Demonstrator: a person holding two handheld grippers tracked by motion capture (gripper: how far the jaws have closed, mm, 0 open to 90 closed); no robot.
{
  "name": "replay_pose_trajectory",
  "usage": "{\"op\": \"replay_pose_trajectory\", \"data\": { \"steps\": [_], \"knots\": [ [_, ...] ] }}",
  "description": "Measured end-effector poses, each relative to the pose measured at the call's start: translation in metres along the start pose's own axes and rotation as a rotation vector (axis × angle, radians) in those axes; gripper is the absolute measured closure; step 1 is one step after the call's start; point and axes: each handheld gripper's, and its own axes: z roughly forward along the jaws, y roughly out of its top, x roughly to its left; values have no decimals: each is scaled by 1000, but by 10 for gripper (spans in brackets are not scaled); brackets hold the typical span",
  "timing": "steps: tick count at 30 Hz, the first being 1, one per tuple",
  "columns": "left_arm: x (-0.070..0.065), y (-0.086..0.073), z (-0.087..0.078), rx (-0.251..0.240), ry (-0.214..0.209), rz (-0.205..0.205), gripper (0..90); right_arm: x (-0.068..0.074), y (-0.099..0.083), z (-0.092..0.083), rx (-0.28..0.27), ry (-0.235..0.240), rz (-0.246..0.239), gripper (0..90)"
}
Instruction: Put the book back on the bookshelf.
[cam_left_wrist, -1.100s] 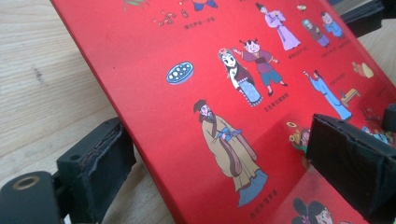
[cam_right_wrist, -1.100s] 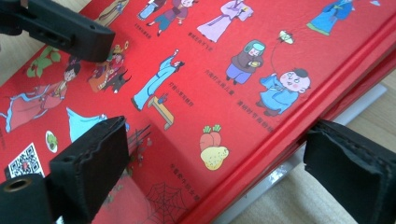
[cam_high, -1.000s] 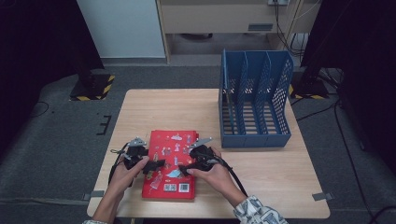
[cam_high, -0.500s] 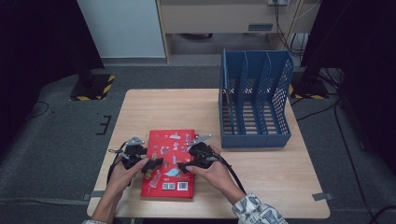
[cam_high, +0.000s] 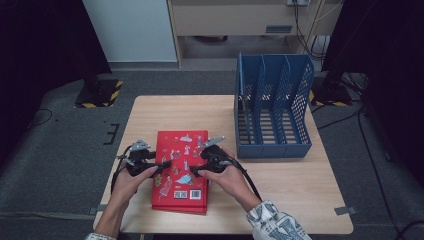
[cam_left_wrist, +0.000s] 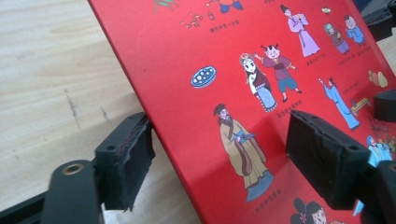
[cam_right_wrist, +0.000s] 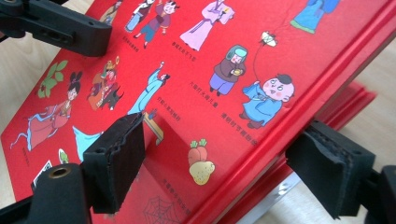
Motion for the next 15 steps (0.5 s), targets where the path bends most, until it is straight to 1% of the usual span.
{"op": "replay_pose_trajectory", "data": {
  "steps": [2,8,9,11,12,14,15],
  "knots": [
    [2,4,0,-5,1,-5,258,-3,4,-1,-1,-8,-16,217],
    [1,21,-2,-12,21,28,308,-12,16,-8,-29,-40,-4,259],
    [1,25,-2,-16,23,28,312,-14,17,-9,-38,-44,-10,266],
    [0,27,-3,-20,24,31,336,-16,19,-13,-57,-51,-10,275],
    [0,31,-3,-22,27,40,350,-18,21,-14,-62,-54,-8,283],
    [1,35,-3,-25,29,44,361,-20,23,-17,-67,-62,-11,294],
    [1,36,-3,-26,31,45,363,-20,24,-17,-69,-68,-4,298]
  ]
}}
